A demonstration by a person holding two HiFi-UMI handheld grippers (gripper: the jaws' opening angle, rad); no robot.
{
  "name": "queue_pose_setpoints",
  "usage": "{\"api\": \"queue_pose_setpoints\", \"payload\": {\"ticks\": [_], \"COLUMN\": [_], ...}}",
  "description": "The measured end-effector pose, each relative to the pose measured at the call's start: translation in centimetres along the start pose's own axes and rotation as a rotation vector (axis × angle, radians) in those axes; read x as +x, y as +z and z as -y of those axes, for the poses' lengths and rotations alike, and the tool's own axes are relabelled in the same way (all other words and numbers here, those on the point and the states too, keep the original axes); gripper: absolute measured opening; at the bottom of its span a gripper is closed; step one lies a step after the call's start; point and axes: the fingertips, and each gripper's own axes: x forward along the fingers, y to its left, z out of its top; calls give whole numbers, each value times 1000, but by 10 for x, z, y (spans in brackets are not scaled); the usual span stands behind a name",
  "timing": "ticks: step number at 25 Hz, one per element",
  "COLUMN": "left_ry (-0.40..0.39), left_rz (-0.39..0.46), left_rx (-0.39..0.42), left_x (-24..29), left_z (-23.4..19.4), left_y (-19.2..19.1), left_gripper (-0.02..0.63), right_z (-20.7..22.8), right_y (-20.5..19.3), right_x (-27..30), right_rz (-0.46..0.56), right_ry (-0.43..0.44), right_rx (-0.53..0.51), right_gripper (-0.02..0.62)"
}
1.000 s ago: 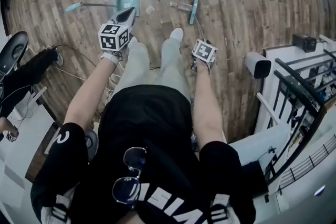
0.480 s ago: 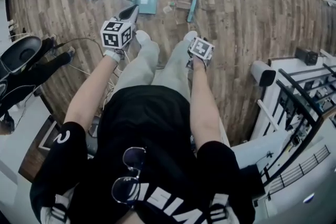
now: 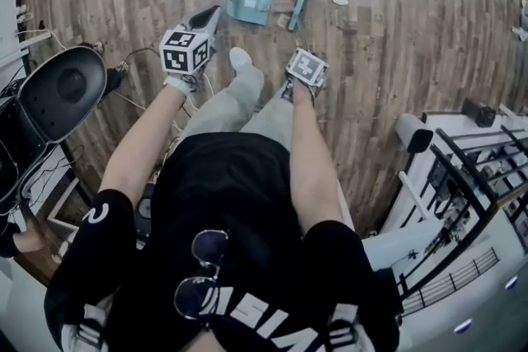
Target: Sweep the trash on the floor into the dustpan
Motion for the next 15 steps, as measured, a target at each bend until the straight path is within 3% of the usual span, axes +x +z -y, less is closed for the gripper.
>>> {"api": "queue_pose_setpoints", "payload": {"ticks": [2, 3, 7, 15], "left_ry": [13, 18, 32, 30], "left_rz": [6, 8, 11, 17], "left_rx": [-14, -20, -37, -41], "left_x": [-9, -13, -26, -28], "left_z": [-19, -27, -48, -55], "left_y": [-1, -1, -4, 3], "left_gripper": [-3, -3, -3, -3], "right_z": [-54, -65, -71, -69], "right_y": [11, 15, 17, 19], "right_x": [7, 8, 4, -10], "right_rz": [58, 77, 65, 62], "right_ry": [170, 191, 166, 126], "right_rx": [58, 68, 78, -10], "right_gripper": [84, 84, 84, 84]}}
